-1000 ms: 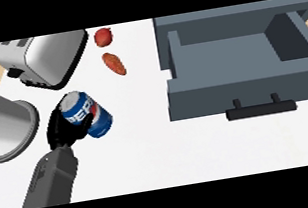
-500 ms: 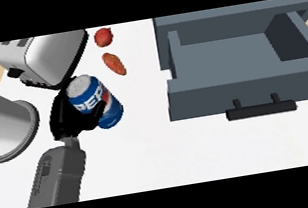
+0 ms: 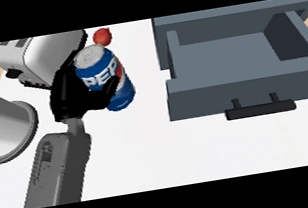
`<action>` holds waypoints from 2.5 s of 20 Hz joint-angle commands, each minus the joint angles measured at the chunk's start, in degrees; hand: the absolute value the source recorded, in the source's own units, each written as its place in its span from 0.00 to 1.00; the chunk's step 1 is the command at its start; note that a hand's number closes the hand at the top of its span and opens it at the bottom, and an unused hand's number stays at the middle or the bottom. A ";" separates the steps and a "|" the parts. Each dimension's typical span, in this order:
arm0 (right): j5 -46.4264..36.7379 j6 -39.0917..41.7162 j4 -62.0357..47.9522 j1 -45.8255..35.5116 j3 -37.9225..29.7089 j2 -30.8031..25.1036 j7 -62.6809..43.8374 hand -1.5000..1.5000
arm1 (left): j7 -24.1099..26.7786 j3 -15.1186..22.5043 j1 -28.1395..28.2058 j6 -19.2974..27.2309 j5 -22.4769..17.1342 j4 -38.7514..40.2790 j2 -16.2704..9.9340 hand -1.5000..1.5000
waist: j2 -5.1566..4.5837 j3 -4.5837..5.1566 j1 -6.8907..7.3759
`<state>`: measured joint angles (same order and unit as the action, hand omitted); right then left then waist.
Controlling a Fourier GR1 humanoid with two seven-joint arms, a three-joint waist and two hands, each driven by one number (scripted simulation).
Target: Pick up the can, place it into the drawer and close the drawer
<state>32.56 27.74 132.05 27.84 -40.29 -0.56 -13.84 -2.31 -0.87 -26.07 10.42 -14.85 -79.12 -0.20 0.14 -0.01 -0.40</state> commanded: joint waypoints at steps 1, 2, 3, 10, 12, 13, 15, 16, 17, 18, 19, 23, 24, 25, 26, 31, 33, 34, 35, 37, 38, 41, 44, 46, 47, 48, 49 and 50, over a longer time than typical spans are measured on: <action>-2.15 -2.43 1.99 3.02 3.96 0.53 2.97 0.00 | -7.60 1.63 -6.59 5.68 2.31 -4.29 0.19 1.00 | 0.07 -0.03 -0.29; 0.35 -0.49 0.47 0.03 -0.50 -0.51 -1.23 0.00 | -7.96 0.95 -6.84 4.60 2.37 -3.16 -0.99 1.00 | -0.05 0.00 -0.04; -0.05 -0.76 0.48 -0.66 0.56 0.53 -0.24 0.00 | -8.06 3.56 -6.55 7.46 2.67 -5.35 0.18 1.00 | -0.02 0.00 -0.01; 1.83 1.74 -1.33 1.44 -0.59 0.55 1.49 0.00 | -5.82 6.13 -16.89 13.30 1.54 5.27 0.20 1.00 | -0.13 0.00 -0.73; -0.80 -1.18 0.15 -2.17 0.05 0.36 -1.94 0.00 | -8.83 3.81 -22.77 13.16 1.71 8.61 0.20 1.00 | -0.23 0.01 -0.58; -1.29 -0.19 -3.02 -3.62 -0.80 -0.68 -0.66 0.00 | -7.68 4.38 -21.80 12.15 0.58 9.11 0.20 1.00 | -0.21 0.01 -0.43; -0.30 -0.32 -2.27 -3.73 -0.85 -0.97 -0.98 0.00 | -4.91 8.81 -24.26 17.69 -0.11 11.82 0.20 1.00 | -0.23 0.00 -0.79; -0.85 -0.72 -1.75 -3.86 -0.41 -0.78 -2.16 0.00 | -7.71 6.15 -26.47 16.32 -0.25 11.92 0.20 1.00 | -0.20 0.01 -0.52; -0.75 -0.82 -0.51 -2.90 0.60 0.52 -2.34 0.00 | -11.01 4.57 -25.96 14.89 1.52 8.50 0.20 1.00 | -0.09 0.01 -0.17; -0.22 -0.46 -0.22 -1.11 0.69 0.53 -0.98 0.00 | -6.95 5.71 -29.82 16.61 0.22 14.74 0.20 1.00 | -0.22 0.00 -0.94; -2.56 0.38 -1.95 -1.52 1.54 0.54 1.44 0.00 | -7.98 6.77 -31.31 19.43 -0.88 16.36 0.20 1.00 | -0.23 -0.02 -1.02; 0.02 -0.28 -3.34 -5.02 -0.56 -1.40 -1.43 0.00 | -4.19 11.06 -33.35 21.68 -4.78 19.32 0.20 1.00 | -0.25 0.00 -0.99; 1.48 -1.89 1.86 -3.19 -0.30 -0.08 -3.87 0.00 | -3.71 11.57 -34.45 21.68 -5.41 20.65 0.20 1.00 | -0.25 0.01 -1.26; 2.26 0.77 -2.43 -3.35 -1.95 -1.39 -1.60 0.00 | -5.56 8.52 -36.52 19.68 -4.71 21.77 0.20 1.00 | -0.22 -0.01 -0.96; 2.00 -0.47 -0.46 -2.81 -1.37 -0.69 -3.09 0.00 | -4.05 9.65 -40.24 22.20 -6.21 25.65 0.20 1.00 | -0.37 -0.01 -1.71; -0.93 -1.68 0.89 -2.35 2.27 0.52 -1.79 0.00 | -3.09 11.49 -44.99 24.15 -10.11 31.55 0.20 1.00 | -0.37 -0.03 -1.76; -3.33 -0.30 -1.49 -5.73 1.85 0.50 -1.25 0.00 | -1.76 15.18 -46.72 26.86 -14.12 32.60 0.20 1.00 | -0.46 -0.04 -2.00; -0.58 -1.87 1.65 -4.61 1.53 0.00 -4.71 0.00 | 0.41 12.90 -48.99 24.43 -13.25 36.84 0.20 1.00 | -0.62 -0.02 -2.42; -4.37 -2.53 0.27 -6.43 2.81 0.51 -2.91 0.00 | 0.87 14.36 -46.80 23.53 -14.86 35.86 0.20 1.00 | -0.53 -0.02 -1.73; -1.99 -3.11 0.68 -6.35 1.89 0.23 -4.07 0.00 | 1.70 15.16 -49.18 24.81 -16.69 38.23 0.20 1.00 | -0.54 -0.03 -2.11; -7.92 -5.34 0.01 -9.46 5.92 0.53 -2.98 0.00 | 1.67 17.33 -50.77 26.01 -17.64 38.79 0.20 1.00 | -0.75 -0.05 -2.22; -1.62 -0.75 -1.73 -5.70 2.45 -0.86 -2.20 0.00 | 2.82 16.21 -53.29 24.83 -19.89 44.33 0.20 1.00 | -0.76 -0.09 -3.23; 0.13 -2.89 -0.21 -6.94 1.59 -2.60 -4.59 0.00 | 5.67 22.48 -51.20 28.47 -24.83 43.56 0.20 1.00 | -0.84 -0.07 -4.24; -0.89 -1.68 2.20 -4.34 2.45 0.12 -4.12 0.00 | 6.66 20.18 -52.18 24.85 -24.18 47.14 0.20 1.00 | -0.75 -0.05 -3.34; -4.42 -2.61 0.82 -7.15 5.24 0.49 -3.01 0.00 | 5.18 22.07 -54.45 27.51 -26.36 47.16 0.20 1.00 | -0.93 -0.09 -3.69; -1.10 -3.34 -2.42 -9.18 2.63 -2.62 -4.32 0.00 | 4.34 20.95 -57.52 27.49 -25.61 49.44 0.20 1.00 | -0.99 -0.10 -3.59; -3.20 -3.31 0.62 -4.71 5.68 0.48 -1.61 0.00 | 7.40 23.88 -52.94 27.56 -26.95 47.60 0.20 1.00 | -0.83 -0.10 -4.00; -2.37 -3.95 1.16 -7.55 4.56 -1.22 -5.61 0.00 | 4.17 26.44 -54.85 30.67 -29.46 45.88 0.20 1.00 | -0.81 -0.08 -4.16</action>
<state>30.26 24.59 132.25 21.02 -36.42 -1.37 -17.62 2.68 21.28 -79.56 38.11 -40.32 -33.30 0.00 -0.70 -0.10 -4.07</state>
